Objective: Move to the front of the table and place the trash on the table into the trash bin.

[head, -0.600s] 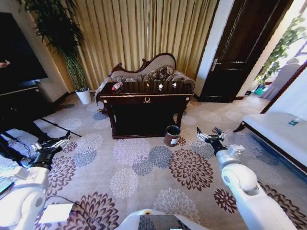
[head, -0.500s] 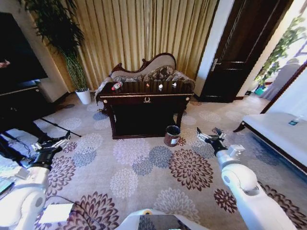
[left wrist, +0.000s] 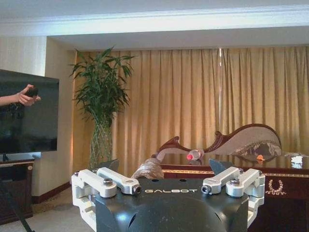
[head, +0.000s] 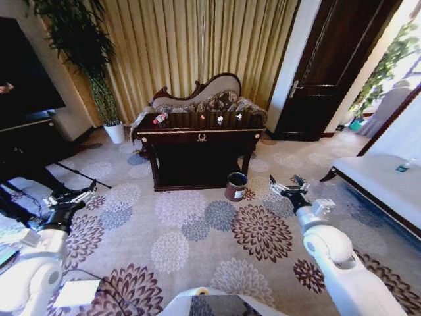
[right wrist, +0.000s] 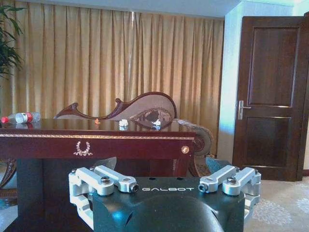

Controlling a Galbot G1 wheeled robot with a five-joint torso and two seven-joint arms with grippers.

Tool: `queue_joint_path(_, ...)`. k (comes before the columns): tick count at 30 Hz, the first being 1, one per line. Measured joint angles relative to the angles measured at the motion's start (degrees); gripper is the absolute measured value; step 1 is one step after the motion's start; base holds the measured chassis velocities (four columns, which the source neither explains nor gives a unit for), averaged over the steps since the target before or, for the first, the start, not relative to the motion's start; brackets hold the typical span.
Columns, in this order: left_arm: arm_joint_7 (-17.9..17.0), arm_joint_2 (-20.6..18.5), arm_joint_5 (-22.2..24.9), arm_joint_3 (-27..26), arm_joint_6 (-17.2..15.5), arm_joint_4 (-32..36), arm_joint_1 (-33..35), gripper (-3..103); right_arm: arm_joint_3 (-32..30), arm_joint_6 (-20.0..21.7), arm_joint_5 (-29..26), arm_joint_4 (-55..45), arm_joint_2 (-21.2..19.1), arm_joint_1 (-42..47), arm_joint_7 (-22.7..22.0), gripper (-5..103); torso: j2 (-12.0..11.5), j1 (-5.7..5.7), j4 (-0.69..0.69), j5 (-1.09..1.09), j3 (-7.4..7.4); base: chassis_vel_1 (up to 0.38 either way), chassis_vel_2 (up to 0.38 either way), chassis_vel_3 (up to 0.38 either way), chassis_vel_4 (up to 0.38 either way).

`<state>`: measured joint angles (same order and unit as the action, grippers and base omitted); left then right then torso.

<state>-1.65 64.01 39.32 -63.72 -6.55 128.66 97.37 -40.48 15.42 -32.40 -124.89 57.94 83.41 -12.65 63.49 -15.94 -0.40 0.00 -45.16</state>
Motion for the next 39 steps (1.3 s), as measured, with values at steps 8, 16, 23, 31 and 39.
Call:
queue_joint_path(8, 0.05, -0.01, 0.01, -0.08, 0.15, -0.21, 0.01, 100, 0.13, -0.04, 0.09, -0.02, 0.0, 0.06, 0.0, 100, 0.0, 0.0, -0.01, 0.0, 0.0, -0.147, 0.121, 0.129, -0.112)
queue_joint_path(16, 0.11, 0.08, 0.02, -0.11, 0.29, -0.34, 0.11, 100, 0.41, -0.16, 0.17, -0.03, 0.02, 0.03, 0.01, 100, -0.03, -0.04, -0.02, 0.05, -0.02, -0.173, 0.165, 0.198, -0.159)
queue_joint_path(23, 0.13, 0.04, 0.05, -0.18, 0.32, -0.3, 0.26, 100, 0.7, -0.18, 0.18, -0.04, -0.03, -0.34, 0.01, 100, 0.01, 0.01, -0.01, -0.02, 0.01, -0.141, 0.112, 0.137, -0.146)
queue_joint_path(31, 0.13, 0.01, 0.06, -0.14, 0.32, -0.41, 0.22, 100, 1.14, -0.21, 0.24, 0.04, -0.04, -0.51, 0.03, 100, 0.0, -0.01, 0.0, 0.01, -0.01, -0.139, 0.196, 0.163, -0.177)
queue_joint_path(39, 0.16, -0.15, 0.08, -0.12, 0.33, -0.58, 0.16, 100, 1.56, -0.23, 0.3, 0.27, -0.08, -1.02, 0.03, 100, -0.01, -0.01, -0.02, 0.01, -0.01, -0.194, 0.148, 0.18, -0.153)
